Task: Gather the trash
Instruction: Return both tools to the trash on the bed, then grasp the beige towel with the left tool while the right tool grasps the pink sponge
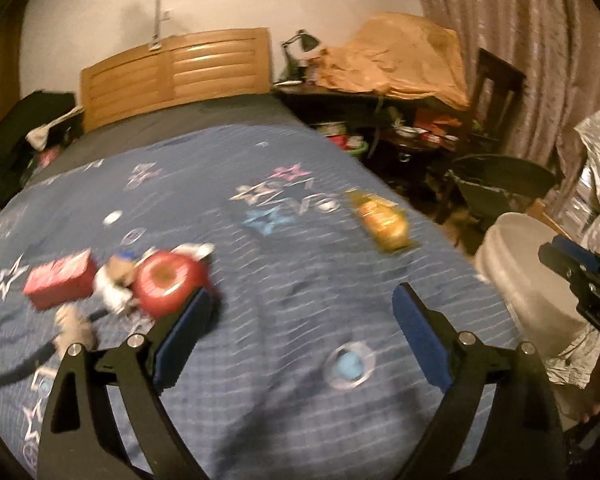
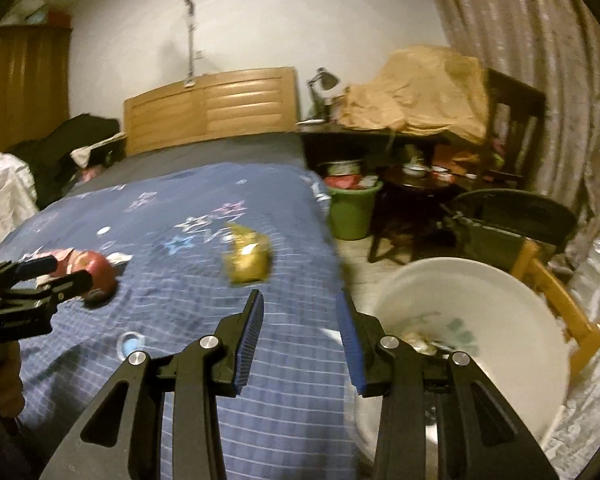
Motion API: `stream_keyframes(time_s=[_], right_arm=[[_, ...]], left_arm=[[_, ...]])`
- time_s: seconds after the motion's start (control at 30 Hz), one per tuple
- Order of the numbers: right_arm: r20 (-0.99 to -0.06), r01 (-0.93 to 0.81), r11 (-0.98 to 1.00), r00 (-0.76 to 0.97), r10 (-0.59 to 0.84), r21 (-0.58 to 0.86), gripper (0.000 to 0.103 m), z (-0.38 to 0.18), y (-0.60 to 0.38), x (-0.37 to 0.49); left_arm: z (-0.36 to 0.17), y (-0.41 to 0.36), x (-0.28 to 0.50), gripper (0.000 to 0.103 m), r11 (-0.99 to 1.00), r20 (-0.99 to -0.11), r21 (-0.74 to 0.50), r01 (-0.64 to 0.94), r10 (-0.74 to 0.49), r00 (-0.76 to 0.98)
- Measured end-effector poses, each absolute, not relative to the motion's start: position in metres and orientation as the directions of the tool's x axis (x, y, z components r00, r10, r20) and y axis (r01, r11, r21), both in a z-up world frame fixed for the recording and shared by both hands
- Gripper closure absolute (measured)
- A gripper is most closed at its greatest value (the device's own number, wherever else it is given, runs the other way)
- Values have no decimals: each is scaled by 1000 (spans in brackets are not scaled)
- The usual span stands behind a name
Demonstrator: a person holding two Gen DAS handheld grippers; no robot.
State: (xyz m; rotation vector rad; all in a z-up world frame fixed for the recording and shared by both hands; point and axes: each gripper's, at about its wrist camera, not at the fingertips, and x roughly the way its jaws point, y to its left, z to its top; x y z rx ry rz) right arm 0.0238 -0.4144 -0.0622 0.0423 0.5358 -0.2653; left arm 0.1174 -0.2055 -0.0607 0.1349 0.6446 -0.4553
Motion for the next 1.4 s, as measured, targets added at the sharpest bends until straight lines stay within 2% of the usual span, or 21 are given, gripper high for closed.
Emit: stream_keyframes(time_s=[0.23,0.53,0.6,0.67,0.83,0.93,1.0,1.03,1.07,1.17,1.3,1.4], right_arm=[[-537,121,992,835,-122,-38,64,-66,-347,64],[-596,-210,977,789,152,-29,64,-84,-220,113],[-606,-258,966,770,200,-9,64,-88,-196,121],[-606,-284,959,764,223,-6,64,-89,-172,132],[-597,-277,960,764,243,37,64,-86,-149,143],[-614,-262,965,757,225,31,64,-92,-144,146],[-621,-250,968,753,215,32,64,-94,-148,146],[-623,-245,969,753,212,34,64,-94,-150,147],[-624,-243,970,753,209,32,64,-96,-150,150],[-627,-257,966,749,214,23,64,-94,-158,153],[-633,-323,946,732,253,4,64,-85,-151,168],[-647,-362,932,713,269,-10,64,-81,-146,189]], left_arm=[[-85,-123,118,14,942,-644,-68,329,-293,707],[-109,3,129,14,988,-670,-146,50,-135,730],[-112,23,137,14,983,-677,-182,15,-136,723],[-111,32,147,19,979,-673,-202,20,-154,724],[-111,15,183,20,972,-685,-208,114,-228,692],[-124,-2,212,21,967,-737,-208,147,-254,627],[-135,-5,224,44,961,-768,-234,146,-274,579],[-144,-5,232,61,956,-792,-261,135,-292,536],[-145,-2,232,72,954,-787,-271,131,-298,541],[-138,11,226,77,933,-749,-336,130,-349,563],[-126,37,207,77,937,-723,-338,86,-317,614],[-117,62,194,77,952,-705,-303,36,-249,664]])
